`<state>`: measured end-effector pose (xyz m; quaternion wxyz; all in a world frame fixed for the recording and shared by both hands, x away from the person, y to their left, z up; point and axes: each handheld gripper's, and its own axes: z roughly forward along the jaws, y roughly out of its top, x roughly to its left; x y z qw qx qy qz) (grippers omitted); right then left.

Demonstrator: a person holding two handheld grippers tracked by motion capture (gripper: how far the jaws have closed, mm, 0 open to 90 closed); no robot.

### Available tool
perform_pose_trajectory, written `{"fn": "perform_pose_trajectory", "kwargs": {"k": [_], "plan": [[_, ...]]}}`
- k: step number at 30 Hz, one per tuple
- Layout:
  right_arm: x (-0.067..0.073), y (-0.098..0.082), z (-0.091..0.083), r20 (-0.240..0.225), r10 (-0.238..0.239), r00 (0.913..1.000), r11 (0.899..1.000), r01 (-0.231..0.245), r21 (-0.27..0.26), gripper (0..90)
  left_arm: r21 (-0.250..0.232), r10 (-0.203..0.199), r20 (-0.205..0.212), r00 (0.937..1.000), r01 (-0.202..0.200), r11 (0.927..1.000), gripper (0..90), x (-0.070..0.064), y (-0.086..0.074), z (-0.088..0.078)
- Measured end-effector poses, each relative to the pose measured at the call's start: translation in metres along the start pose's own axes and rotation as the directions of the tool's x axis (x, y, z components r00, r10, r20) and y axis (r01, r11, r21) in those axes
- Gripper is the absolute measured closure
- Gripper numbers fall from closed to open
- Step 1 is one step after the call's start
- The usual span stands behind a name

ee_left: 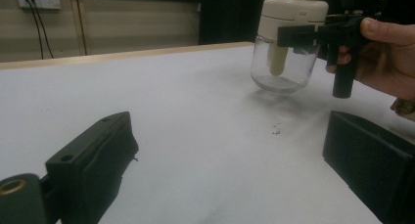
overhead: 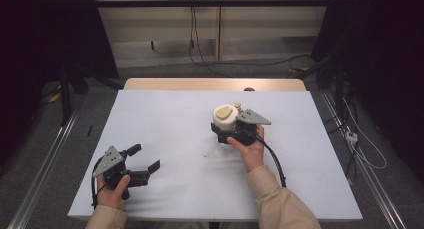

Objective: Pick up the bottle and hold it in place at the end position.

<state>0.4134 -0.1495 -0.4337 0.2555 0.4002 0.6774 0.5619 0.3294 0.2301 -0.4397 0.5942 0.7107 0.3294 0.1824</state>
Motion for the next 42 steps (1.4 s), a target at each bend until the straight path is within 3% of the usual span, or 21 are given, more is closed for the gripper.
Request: {"fn": "perform_pose_trajectory", "kwargs": {"k": [42], "plan": [[0.000, -0.004, 0.030, -0.019, 0.003, 0.9998, 1.000, -0.002, 0.022, 6.8, 0.002, 0.007, -0.003, 1.0000, -0.007, 1.0000, 4.7, -0.001, 0.000, -0.001]]}}
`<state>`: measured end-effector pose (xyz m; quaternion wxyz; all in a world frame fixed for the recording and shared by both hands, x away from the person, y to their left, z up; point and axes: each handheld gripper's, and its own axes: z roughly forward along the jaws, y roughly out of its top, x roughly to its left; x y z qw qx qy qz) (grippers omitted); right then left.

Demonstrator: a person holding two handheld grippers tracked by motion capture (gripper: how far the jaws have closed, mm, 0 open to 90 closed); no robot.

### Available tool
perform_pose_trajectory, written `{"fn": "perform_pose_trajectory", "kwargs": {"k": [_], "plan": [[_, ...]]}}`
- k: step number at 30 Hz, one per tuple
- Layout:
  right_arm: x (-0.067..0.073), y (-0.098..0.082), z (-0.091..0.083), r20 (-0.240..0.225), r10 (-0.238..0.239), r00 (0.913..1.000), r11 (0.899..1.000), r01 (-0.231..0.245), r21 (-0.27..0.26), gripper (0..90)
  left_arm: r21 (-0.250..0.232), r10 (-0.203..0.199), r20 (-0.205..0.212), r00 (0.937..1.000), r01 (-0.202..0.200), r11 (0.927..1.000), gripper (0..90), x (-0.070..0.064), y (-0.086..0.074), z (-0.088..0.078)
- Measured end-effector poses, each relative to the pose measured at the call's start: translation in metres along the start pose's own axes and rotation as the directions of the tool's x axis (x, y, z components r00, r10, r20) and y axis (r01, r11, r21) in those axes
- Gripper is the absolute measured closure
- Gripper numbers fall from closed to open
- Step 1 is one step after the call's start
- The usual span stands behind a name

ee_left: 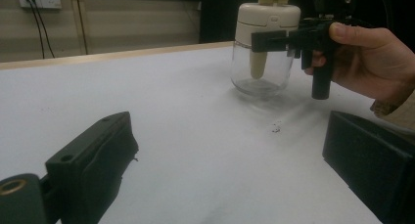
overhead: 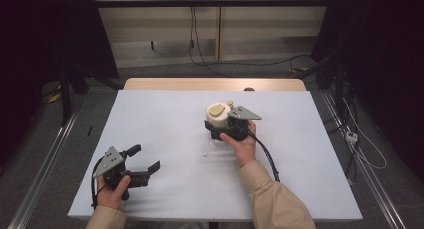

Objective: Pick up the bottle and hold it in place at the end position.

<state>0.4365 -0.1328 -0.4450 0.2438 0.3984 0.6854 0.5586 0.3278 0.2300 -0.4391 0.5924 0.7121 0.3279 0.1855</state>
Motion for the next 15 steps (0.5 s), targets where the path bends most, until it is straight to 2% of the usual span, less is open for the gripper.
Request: {"fn": "perform_pose_trajectory", "kwargs": {"k": [15], "plan": [[0.0045, -0.0001, 0.0079, -0.014, -0.007, 0.9999, 1.000, 0.007, 0.003, 6.7, -0.002, -0.001, 0.003, 1.0000, 0.001, 1.0000, 4.7, 0.0003, 0.0003, -0.0001]]}}
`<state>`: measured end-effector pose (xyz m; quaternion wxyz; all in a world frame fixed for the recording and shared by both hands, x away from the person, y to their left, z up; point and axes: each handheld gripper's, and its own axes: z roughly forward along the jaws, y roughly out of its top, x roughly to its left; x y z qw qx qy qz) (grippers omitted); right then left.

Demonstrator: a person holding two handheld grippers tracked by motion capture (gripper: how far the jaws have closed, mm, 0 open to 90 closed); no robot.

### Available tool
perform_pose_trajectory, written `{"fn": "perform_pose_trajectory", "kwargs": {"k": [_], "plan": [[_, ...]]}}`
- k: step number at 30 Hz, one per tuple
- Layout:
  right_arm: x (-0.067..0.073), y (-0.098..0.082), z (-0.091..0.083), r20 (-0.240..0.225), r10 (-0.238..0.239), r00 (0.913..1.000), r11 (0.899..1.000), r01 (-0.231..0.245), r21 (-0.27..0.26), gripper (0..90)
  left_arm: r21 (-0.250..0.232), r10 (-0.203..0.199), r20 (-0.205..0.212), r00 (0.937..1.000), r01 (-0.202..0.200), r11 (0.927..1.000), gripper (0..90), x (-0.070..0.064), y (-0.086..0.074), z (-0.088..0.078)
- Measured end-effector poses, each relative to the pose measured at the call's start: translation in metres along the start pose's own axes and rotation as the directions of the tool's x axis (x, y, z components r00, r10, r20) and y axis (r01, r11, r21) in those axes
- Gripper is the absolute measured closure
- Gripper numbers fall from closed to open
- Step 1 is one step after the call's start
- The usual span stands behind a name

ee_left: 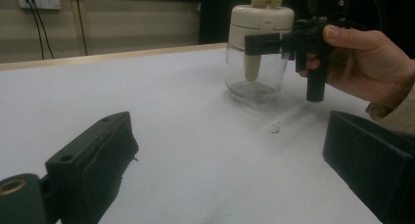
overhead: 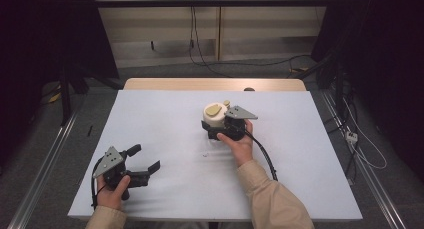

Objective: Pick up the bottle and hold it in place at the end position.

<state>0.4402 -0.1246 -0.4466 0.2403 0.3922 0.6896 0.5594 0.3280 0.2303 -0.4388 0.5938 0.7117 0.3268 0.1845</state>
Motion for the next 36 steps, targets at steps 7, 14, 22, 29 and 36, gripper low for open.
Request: {"fn": "perform_pose_trajectory", "kwargs": {"k": [7, 14, 22, 29, 36], "plan": [[-0.001, -0.001, 0.002, -0.001, 0.007, 1.0000, 1.000, -0.007, 0.002, 6.8, 0.001, -0.005, -0.002, 1.0000, 0.005, 1.0000, 4.7, 0.000, 0.000, 0.000], [-0.001, -0.002, 0.004, -0.004, 0.005, 1.0000, 1.000, -0.005, 0.003, 6.8, 0.003, -0.005, -0.002, 1.0000, 0.005, 1.0000, 4.7, 0.001, -0.001, 0.001], [-0.001, -0.003, 0.008, -0.007, 0.003, 1.0000, 1.000, -0.003, 0.009, 6.7, 0.003, -0.009, -0.002, 1.0000, 0.009, 1.0000, 4.7, 0.002, -0.001, 0.000], [0.000, -0.004, 0.012, -0.015, 0.001, 0.9999, 1.000, -0.001, 0.010, 6.7, 0.002, -0.017, -0.002, 0.9998, 0.017, 0.9998, 4.7, 0.002, -0.002, 0.000], [0.001, -0.004, 0.016, -0.024, 0.004, 0.9997, 1.000, -0.004, 0.007, 6.8, 0.003, -0.019, -0.001, 0.9998, 0.019, 0.9998, 4.7, 0.003, -0.002, 0.001]]}}
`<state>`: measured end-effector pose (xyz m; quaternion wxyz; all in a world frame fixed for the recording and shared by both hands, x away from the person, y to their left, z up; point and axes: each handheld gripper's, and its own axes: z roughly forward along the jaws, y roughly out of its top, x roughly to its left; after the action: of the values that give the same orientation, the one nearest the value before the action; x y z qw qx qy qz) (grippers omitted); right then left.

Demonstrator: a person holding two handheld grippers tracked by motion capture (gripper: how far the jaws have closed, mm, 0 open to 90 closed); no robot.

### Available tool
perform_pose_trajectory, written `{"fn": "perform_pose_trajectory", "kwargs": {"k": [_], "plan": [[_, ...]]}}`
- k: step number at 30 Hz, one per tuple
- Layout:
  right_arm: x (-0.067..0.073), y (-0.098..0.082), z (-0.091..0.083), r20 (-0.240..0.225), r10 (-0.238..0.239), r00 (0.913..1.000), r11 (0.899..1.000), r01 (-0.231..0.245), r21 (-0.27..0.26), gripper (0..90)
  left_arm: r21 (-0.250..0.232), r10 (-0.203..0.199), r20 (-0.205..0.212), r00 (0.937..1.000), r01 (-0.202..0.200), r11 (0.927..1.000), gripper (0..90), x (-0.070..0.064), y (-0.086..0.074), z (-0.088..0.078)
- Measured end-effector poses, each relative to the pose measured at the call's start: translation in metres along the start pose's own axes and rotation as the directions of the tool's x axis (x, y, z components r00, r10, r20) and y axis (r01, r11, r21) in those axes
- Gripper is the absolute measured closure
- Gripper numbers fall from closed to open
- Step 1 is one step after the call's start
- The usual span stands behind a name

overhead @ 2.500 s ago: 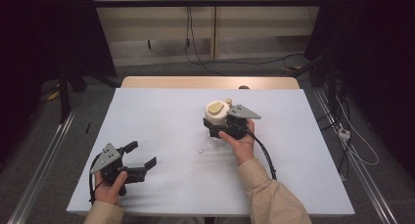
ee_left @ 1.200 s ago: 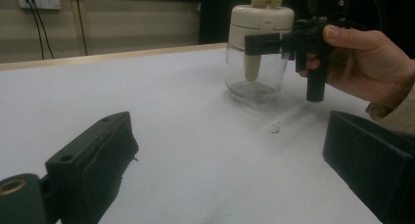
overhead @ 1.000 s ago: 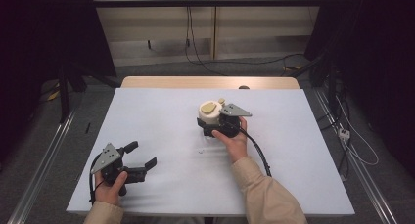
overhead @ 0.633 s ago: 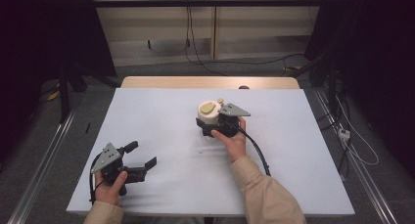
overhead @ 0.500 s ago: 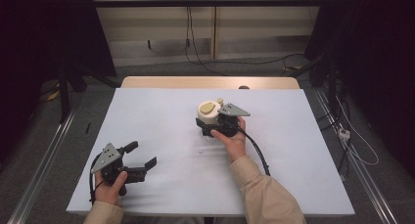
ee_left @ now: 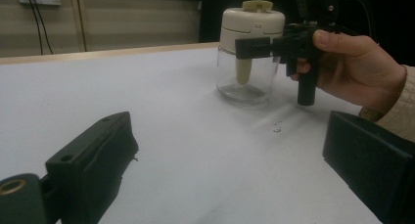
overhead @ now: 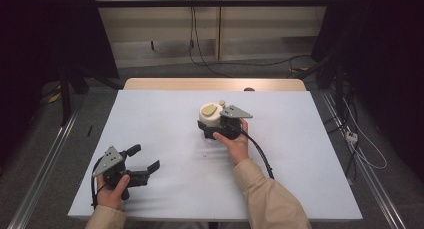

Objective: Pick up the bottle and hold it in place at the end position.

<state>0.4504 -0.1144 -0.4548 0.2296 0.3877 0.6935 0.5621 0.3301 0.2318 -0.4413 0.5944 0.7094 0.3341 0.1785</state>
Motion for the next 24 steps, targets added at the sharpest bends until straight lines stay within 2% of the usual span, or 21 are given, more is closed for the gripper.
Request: {"fn": "perform_pose_trajectory", "kwargs": {"k": [7, 10, 13, 24], "plan": [[0.0004, 0.0018, 0.0044, -0.008, -0.013, 0.9999, 1.000, 0.013, 0.006, 6.7, -0.001, 0.004, -0.004, 1.0000, -0.004, 1.0000, 4.7, 0.0000, 0.0002, -0.0007], [0.0006, 0.0001, 0.0064, -0.018, -0.004, 0.9998, 1.000, 0.004, 0.016, 6.8, -0.001, 0.004, -0.006, 1.0000, -0.004, 1.0000, 4.7, 0.0003, 0.0002, -0.0013], [0.0011, -0.0002, 0.0052, -0.018, -0.023, 0.9996, 1.000, 0.023, 0.022, 6.7, -0.002, 0.005, -0.005, 1.0000, -0.005, 1.0000, 4.7, 0.0000, 0.0003, -0.0019], [0.0033, -0.0025, -0.0017, -0.007, -0.025, 0.9997, 0.999, 0.025, 0.047, 6.6, -0.001, 0.006, -0.008, 0.9999, -0.006, 1.0000, 4.7, -0.0019, 0.0005, -0.0010]]}}
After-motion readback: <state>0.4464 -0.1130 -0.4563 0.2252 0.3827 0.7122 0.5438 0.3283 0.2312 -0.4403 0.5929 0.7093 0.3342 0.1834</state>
